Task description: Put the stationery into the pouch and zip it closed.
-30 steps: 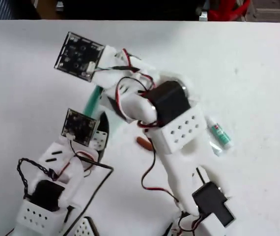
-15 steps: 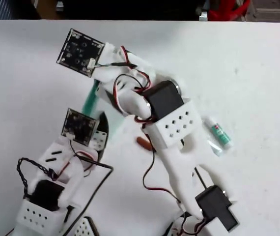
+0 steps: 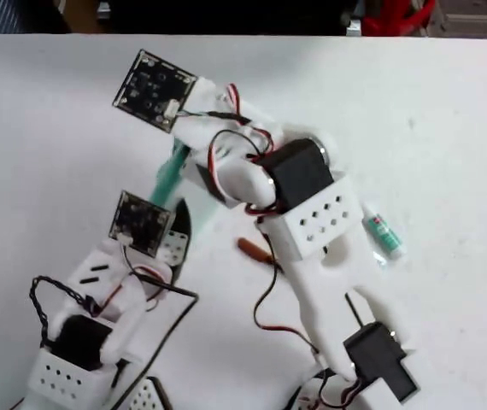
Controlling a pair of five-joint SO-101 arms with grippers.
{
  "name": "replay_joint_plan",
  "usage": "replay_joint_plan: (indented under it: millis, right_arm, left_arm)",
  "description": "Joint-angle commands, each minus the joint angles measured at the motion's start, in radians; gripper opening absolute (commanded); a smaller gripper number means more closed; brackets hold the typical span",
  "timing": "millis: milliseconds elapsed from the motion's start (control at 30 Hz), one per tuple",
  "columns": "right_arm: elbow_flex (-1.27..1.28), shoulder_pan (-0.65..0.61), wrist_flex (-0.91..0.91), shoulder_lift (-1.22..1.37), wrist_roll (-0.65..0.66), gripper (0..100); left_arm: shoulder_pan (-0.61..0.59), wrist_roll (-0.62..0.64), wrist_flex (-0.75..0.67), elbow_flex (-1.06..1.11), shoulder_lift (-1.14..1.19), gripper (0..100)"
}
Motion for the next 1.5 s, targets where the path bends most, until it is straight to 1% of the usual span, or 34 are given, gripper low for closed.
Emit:
replay_joint_plan:
  millis: [0,100,233,300,433,600,733,833,867,933,1000,1067,1100,1167,1267,1400,1467]
  right_arm:
    - [0.0,-0.143,0.068,0.008,-0.057,1.9]
    - [-0.04,-0.188,0.071,0.008,-0.115,1.9]
    - [-0.152,-0.194,0.142,0.016,-0.157,1.9]
    - [-0.187,-0.236,0.173,0.018,-0.17,1.9]
    - [-0.163,-0.326,0.174,0.015,-0.186,1.9]
    - [-0.155,-0.335,0.174,0.01,-0.215,1.9]
    - [-0.157,-0.363,0.177,0.007,-0.21,1.9]
    - [-0.163,-0.36,0.176,0.007,-0.209,2.3]
    - [-0.166,-0.352,0.176,0.005,-0.209,2.5]
    - [-0.196,-0.291,0.176,-0.022,-0.21,4.9]
    - [-0.222,-0.208,0.177,-0.074,-0.21,13.9]
    - [-0.224,-0.139,0.177,-0.142,-0.209,26.2]
    - [-0.224,-0.114,0.177,-0.171,-0.209,29.7]
    - [-0.235,-0.07,0.174,-0.222,-0.209,27.7]
    - [-0.236,-0.016,0.145,-0.248,-0.192,20.0]
    - [-0.235,0.025,0.102,-0.197,-0.166,13.2]
    - [-0.235,0.024,0.093,-0.154,-0.164,7.7]
  left_arm:
    - [0.007,-0.006,0.002,-0.031,-0.012,2]
    - [0.007,-0.006,0.002,-0.029,-0.012,2]
    - [0.007,-0.006,0.002,-0.028,-0.012,2]
    - [0.007,-0.006,0.002,-0.028,-0.012,2]
    - [0.007,-0.006,0.002,-0.028,-0.012,2]
    - [0.007,-0.006,0.017,-0.032,-0.012,2]
    - [0.002,-0.006,0.014,-0.032,-0.012,2]
    - [-0.002,-0.006,0.014,-0.032,-0.012,2]
    - [-0.002,-0.006,0.014,-0.032,-0.012,2]
    - [-0.002,-0.006,0.014,-0.032,-0.012,2]
    - [-0.002,-0.006,0.014,-0.032,-0.012,2]
    - [-0.002,-0.006,0.014,-0.032,-0.012,2]
    - [-0.002,-0.006,0.014,-0.032,-0.012,2]
    - [-0.002,-0.006,0.014,-0.034,-0.012,2]
    - [-0.002,-0.006,0.014,-0.034,-0.012,2]
    - [-0.002,-0.006,0.014,-0.034,-0.012,2]
    - [-0.002,-0.006,0.014,-0.032,-0.012,2]
